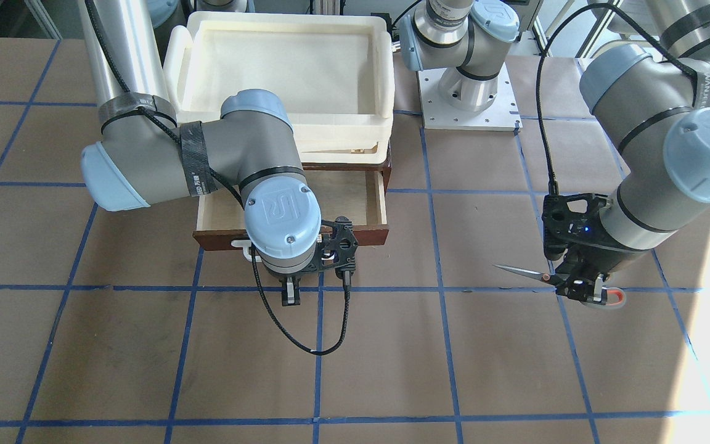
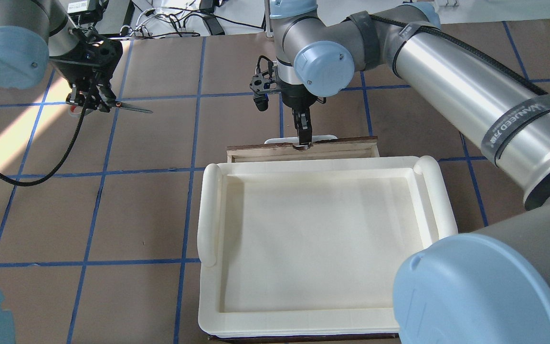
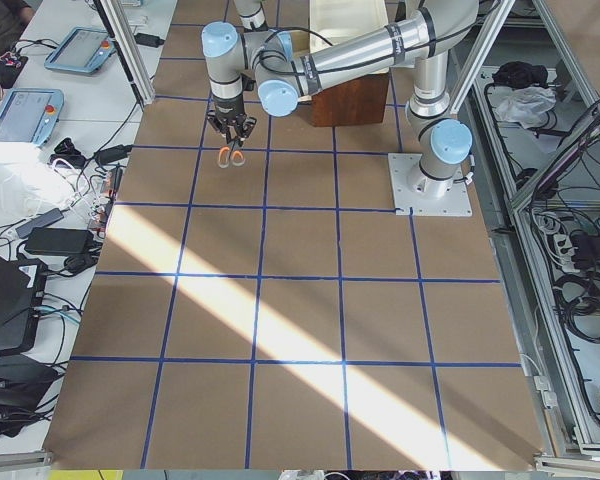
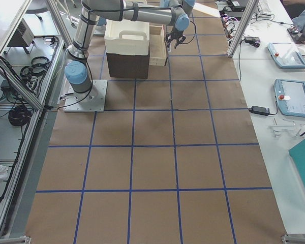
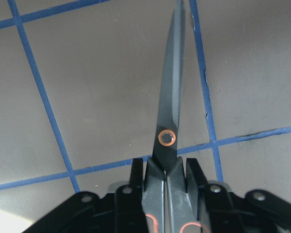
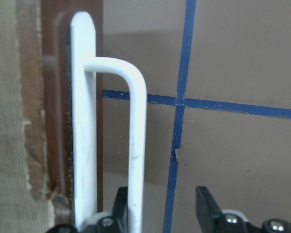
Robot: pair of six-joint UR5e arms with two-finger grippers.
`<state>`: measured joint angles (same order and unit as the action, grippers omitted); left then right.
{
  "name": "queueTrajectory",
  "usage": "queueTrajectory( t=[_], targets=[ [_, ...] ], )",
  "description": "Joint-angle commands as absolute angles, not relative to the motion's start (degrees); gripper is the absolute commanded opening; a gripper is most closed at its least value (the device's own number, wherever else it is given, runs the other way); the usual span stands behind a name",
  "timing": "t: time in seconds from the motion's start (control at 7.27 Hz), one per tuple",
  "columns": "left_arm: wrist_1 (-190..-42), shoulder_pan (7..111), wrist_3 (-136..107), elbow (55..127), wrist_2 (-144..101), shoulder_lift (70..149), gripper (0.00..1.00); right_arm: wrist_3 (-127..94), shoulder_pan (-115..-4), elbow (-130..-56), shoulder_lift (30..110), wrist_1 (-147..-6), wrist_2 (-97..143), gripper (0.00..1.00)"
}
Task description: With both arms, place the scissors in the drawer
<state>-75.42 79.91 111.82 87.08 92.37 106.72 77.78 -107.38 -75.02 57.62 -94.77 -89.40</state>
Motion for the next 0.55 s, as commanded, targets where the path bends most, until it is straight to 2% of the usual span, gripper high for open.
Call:
queueTrajectory(
  t=[0.0, 0.14, 0.28, 0.41],
  targets=[
    [-76.55, 84.18, 108.29, 87.1, 91.94, 105.39, 0.0, 77.87, -107.31, -73.48, 56.78, -94.83, -89.38, 0.57],
    [-76.64, 85.68, 106.45, 87.19, 91.93, 105.03, 0.0, 77.96, -107.23, -73.3, 56.52, -95.44, -89.3, 0.58],
    [-76.9, 86.82, 105.65, 87.27, 91.85, 104.59, 0.0, 77.96, -107.23, -72.52, 55.99, -96.23, -89.21, 0.64],
    [-76.9, 87.36, 105.56, 87.36, 91.85, 104.24, 0.0, 77.96, -107.23, -71.03, 55.38, -96.24, -89.12, 0.64]
  ],
)
